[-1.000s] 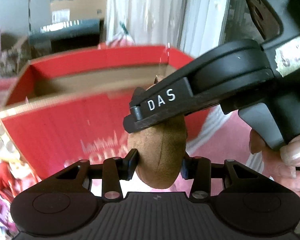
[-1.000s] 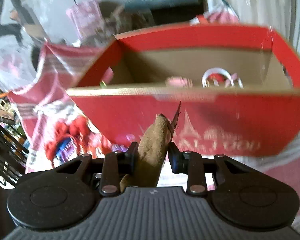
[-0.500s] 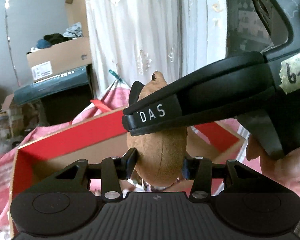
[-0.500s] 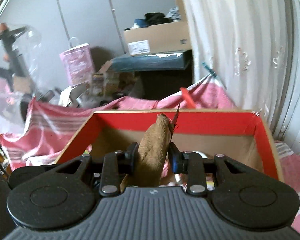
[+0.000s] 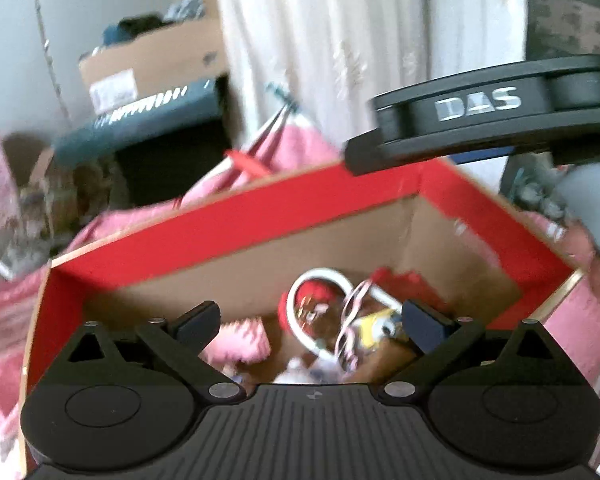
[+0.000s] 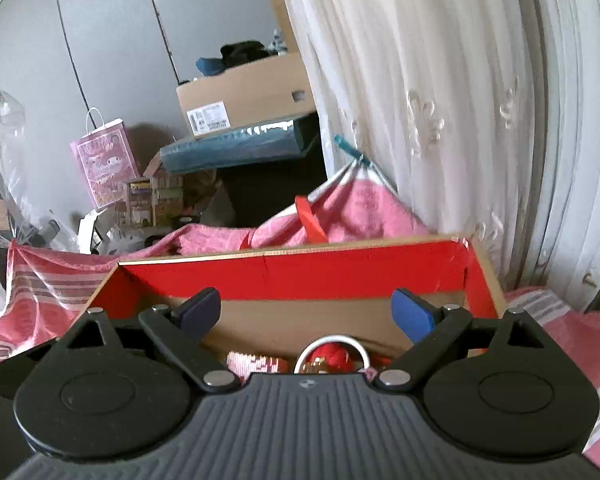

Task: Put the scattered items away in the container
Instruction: 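Lower the pouch into the red box and open the right gripper, then move both grippers back from the box to the toys on the cloth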

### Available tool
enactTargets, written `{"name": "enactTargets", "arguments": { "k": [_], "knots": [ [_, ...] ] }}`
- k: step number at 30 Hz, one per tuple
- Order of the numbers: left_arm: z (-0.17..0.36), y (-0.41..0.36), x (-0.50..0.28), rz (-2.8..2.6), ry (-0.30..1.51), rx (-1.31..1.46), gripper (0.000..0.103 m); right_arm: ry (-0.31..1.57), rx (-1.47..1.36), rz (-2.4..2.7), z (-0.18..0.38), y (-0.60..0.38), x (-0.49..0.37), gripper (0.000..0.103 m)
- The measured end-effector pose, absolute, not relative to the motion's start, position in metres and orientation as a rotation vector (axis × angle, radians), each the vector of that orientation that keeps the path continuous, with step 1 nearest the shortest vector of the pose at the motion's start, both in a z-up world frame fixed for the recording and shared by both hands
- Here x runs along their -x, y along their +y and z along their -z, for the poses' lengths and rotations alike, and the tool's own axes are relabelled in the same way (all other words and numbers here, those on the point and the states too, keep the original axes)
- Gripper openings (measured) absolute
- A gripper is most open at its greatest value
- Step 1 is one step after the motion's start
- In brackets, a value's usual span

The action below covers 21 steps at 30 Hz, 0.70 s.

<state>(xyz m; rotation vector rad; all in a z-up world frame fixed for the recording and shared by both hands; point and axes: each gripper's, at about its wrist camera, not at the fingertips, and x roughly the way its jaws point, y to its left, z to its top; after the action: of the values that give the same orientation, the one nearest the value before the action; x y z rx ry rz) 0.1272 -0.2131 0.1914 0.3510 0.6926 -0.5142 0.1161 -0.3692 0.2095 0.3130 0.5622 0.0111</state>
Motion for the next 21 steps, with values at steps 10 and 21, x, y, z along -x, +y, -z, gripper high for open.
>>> {"name": "enactTargets", "arguments": {
  "k": [10,21],
  "knots": [
    [-0.189,-0.188,-0.12,0.475,0.695,-0.366,0.102,0.602,-0.31,-0.067,-0.202,-0.344,-0.108,0.094],
    [-0.195,-0.152,-0.084,0.447,0.676,-0.387,0.102,0.587,-0.289,-0.189,-0.213,-0.304,-0.077,0.094]
  ]
}}
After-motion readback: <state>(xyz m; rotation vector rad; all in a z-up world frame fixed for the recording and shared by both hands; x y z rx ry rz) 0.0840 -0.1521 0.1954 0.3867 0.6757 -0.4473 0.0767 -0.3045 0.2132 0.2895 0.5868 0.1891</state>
